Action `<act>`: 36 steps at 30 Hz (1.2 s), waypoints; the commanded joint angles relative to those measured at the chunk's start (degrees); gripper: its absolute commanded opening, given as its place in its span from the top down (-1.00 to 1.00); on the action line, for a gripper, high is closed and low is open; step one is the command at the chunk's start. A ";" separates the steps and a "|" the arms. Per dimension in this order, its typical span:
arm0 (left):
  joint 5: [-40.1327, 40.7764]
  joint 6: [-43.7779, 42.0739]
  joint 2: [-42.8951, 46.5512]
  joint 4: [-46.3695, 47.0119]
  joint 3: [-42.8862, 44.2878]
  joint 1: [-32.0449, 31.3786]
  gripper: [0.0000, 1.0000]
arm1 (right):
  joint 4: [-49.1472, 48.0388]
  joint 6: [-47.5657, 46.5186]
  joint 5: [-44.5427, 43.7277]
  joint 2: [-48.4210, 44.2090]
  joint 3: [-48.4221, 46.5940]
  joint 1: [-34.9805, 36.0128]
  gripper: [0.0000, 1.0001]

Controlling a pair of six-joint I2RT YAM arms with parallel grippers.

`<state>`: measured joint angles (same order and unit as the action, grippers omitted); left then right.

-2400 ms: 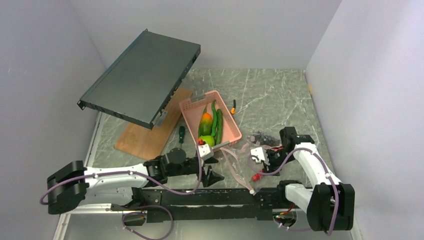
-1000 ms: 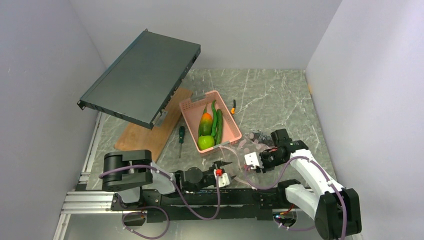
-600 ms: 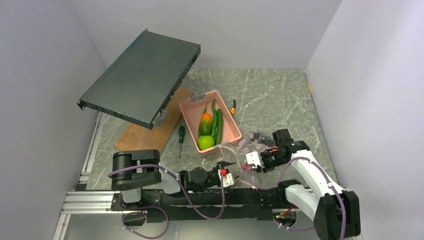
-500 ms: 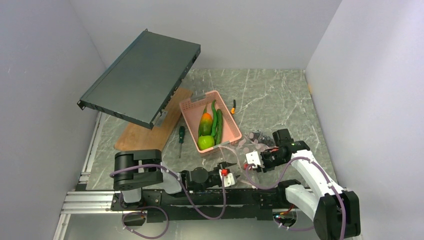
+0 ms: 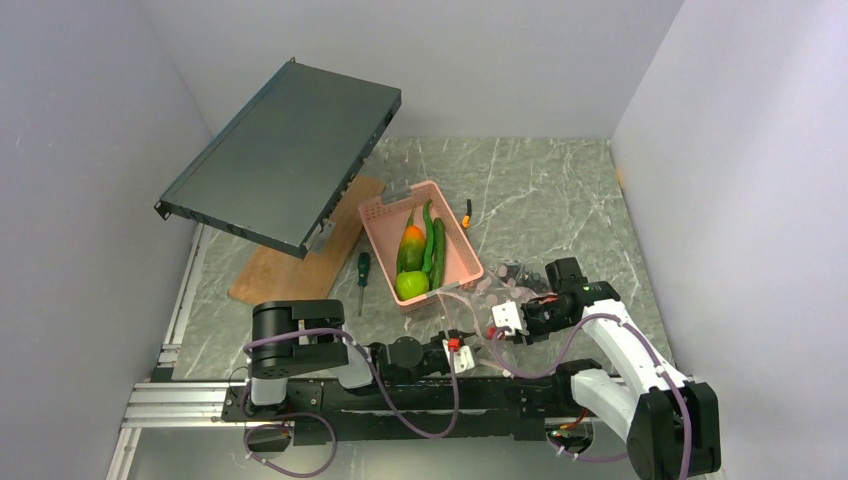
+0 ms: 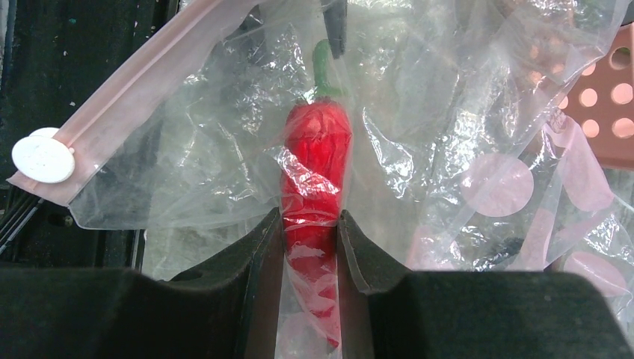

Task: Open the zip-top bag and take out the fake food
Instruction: Pick up the fake vegetable from the zipper food storage bag.

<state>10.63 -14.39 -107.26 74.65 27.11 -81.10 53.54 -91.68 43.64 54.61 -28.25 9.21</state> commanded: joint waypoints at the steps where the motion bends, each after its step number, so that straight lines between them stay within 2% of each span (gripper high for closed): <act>1: -0.06 2.08 -0.99 4.77 2.64 -0.39 0.20 | 0.38 -0.43 3.47 -1.01 -2.12 -0.29 0.93; 36: 4.14 4.57 -6.75 4.40 8.23 -0.39 -0.08 | 1.43 -1.38 4.88 -1.26 -2.13 -0.36 0.92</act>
<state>13.45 -11.05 -112.77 75.68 33.74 -81.10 53.60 -91.72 44.29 54.13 -28.25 9.02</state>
